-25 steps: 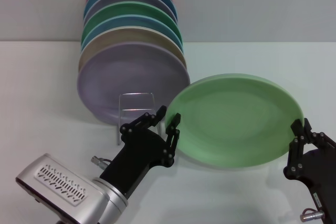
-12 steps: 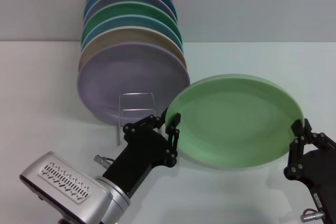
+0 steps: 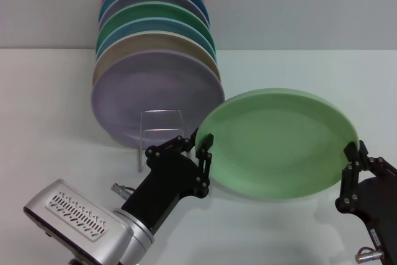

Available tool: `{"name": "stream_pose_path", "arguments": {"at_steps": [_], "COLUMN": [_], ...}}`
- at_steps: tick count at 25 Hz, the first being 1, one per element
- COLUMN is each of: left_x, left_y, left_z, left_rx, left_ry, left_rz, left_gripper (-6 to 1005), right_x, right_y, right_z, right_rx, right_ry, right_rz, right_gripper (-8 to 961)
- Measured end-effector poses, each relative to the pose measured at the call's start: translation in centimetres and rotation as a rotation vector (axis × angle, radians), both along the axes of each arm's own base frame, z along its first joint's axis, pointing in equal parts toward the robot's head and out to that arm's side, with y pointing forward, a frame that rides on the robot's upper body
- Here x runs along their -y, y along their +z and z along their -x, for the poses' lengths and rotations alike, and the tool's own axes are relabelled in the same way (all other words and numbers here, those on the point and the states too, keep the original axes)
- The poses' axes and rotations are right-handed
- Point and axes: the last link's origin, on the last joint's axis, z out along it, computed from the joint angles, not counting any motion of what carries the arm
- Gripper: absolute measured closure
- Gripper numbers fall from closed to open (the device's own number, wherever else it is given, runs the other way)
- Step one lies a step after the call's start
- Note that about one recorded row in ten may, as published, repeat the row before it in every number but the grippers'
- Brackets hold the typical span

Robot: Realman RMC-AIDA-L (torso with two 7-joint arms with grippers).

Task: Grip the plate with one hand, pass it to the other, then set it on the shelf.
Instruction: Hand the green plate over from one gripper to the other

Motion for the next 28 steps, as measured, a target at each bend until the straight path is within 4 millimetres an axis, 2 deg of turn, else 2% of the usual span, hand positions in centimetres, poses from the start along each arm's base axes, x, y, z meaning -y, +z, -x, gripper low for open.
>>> {"name": "stream_pose_path", "arguments": {"at_steps": [8, 14, 28], "left_x": [0.32, 0.38, 0.32], "left_y": [-0.10, -0.12, 0.35], "left_z": [-0.01, -0.03, 0.13], "left_rx": [-0.045, -0.045, -0.022], "left_ry": [-0.027, -0.027, -0.018], "left_rz": [-0.025, -0.025, -0.044], "left_gripper": [875, 931, 946], "right_x": [-0.01, -0.02, 0.35], "right_y": [0.01, 0.00, 0.07], "right_z": [-0.01, 0.02, 0.16], "right_rx": [0.000, -0.001, 0.002], "right_ry": [-0.001, 0.000, 0.024], "right_rz": [-0.001, -0.001, 0.006], "right_gripper": [934, 934, 924]}}
